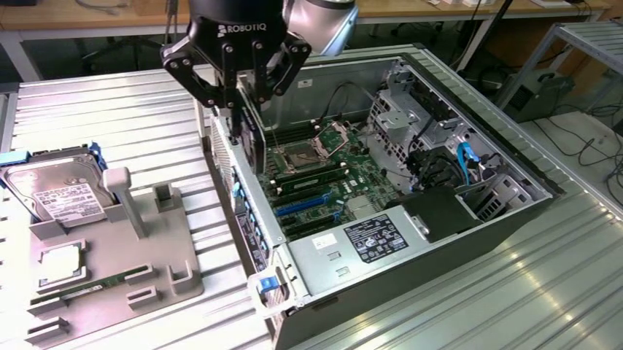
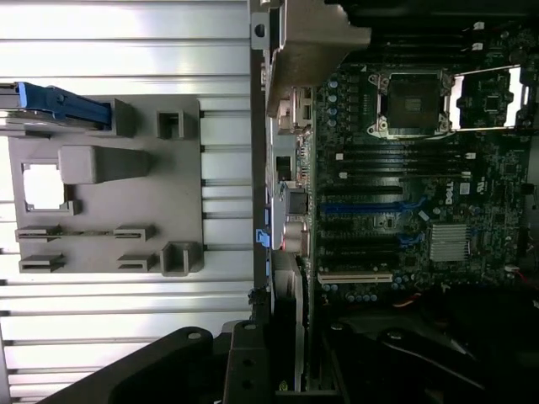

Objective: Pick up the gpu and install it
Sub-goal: 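Pick up the gpu and move the gpu toward the slot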

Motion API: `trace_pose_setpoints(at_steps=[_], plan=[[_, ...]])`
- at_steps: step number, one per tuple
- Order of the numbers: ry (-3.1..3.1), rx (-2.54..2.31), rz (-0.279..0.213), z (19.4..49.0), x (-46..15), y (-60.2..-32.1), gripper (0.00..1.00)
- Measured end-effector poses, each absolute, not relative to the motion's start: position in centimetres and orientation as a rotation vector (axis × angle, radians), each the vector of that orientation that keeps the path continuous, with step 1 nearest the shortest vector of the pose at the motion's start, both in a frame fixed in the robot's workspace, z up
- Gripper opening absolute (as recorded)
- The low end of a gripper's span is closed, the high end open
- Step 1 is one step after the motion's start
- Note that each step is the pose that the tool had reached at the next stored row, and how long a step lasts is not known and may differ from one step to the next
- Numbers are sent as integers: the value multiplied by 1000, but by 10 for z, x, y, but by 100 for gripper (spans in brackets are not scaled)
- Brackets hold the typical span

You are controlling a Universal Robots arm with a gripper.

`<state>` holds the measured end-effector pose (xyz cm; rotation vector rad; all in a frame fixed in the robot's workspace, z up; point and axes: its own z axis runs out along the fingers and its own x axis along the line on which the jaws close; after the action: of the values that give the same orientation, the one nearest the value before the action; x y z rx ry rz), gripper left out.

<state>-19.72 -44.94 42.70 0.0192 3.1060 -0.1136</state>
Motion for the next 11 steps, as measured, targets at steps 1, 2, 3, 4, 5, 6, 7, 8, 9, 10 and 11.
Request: trace_pose_setpoints(at_steps=[1, 2, 3, 4, 5, 6, 7, 8, 9, 10, 11], plan=[[3106, 19, -114, 427, -196, -449, 27], [3106, 19, -113, 427, -194, -449, 27], [3106, 19, -114, 427, -190, -449, 27], [3106, 19, -114, 427, -189, -449, 27], [3106, 19, -114, 427, -187, -449, 27], [3106, 19, -114, 427, -186, -449, 27], [3106, 19, -114, 427, -185, -449, 27], [3106, 19, -114, 427, -183, -449, 27], [3106, 19, -114, 427, -182, -449, 27], [3106, 19, -114, 427, -181, -449, 27], [3106, 19, -114, 427, -180, -449, 27]])
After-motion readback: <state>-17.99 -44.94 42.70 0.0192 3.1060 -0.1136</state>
